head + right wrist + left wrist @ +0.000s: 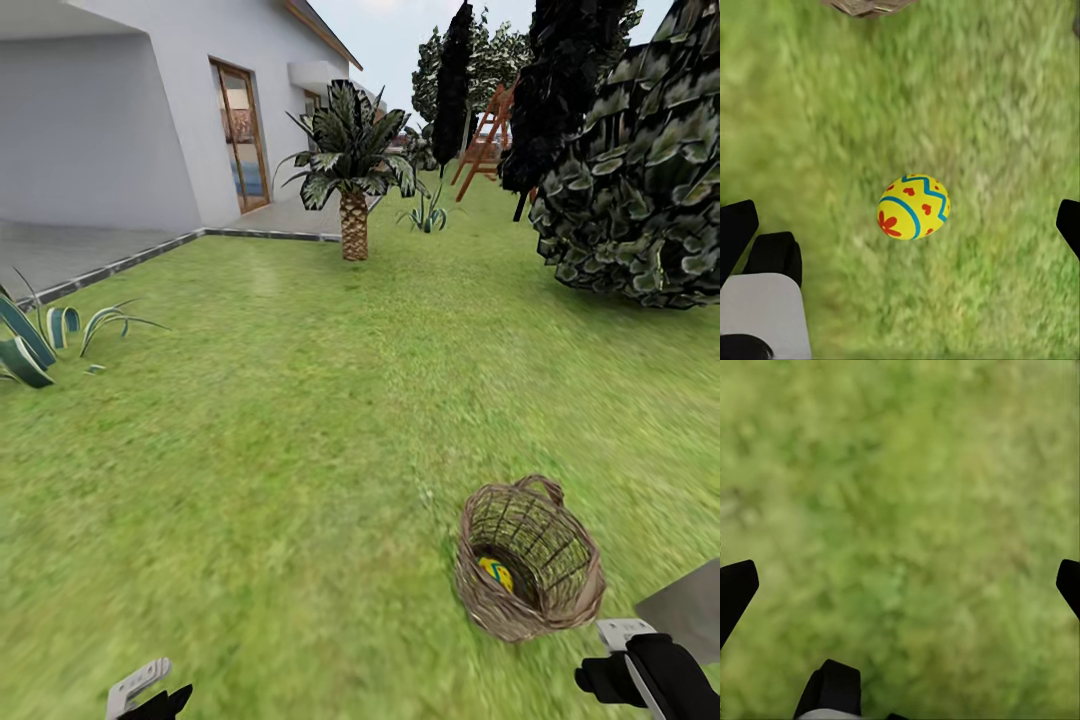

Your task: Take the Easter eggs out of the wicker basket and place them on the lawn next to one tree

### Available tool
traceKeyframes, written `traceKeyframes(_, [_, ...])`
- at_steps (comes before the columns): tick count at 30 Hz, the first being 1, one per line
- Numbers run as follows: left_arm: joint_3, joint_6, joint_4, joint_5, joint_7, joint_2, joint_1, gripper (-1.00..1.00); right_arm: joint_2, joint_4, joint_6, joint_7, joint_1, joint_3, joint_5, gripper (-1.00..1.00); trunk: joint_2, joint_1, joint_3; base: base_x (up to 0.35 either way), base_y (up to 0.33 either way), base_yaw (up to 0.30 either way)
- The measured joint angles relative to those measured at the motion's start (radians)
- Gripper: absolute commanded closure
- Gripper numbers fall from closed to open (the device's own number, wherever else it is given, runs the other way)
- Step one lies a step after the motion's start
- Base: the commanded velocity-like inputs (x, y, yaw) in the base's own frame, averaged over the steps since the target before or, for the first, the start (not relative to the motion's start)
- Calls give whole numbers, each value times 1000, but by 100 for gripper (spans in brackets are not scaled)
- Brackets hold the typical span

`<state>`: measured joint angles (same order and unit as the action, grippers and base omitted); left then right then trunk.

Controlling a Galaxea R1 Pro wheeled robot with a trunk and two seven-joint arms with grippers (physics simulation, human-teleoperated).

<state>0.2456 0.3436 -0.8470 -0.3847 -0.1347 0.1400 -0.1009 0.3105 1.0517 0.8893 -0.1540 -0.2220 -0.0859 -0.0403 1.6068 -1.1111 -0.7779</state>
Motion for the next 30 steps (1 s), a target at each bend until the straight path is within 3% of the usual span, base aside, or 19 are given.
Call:
traceKeyframes(8, [0, 0, 1, 0, 0, 0, 0, -100, 0, -12, 0, 2, 0, -2, -1, -100, -21, 12, 9, 0, 0, 0])
traceKeyframes(24, [0, 0, 1, -1, -1, 2, 0, -100, -1, -13, 1, 6, 0, -2, -1, -100, -133, 73, 60, 2, 1, 0])
traceKeyframes(30, [0, -1, -2, -2, -1, 2, 0, -100, -1, -13, 1, 6, 0, -2, -2, -100, -175, 96, 78, 210, 100, 0])
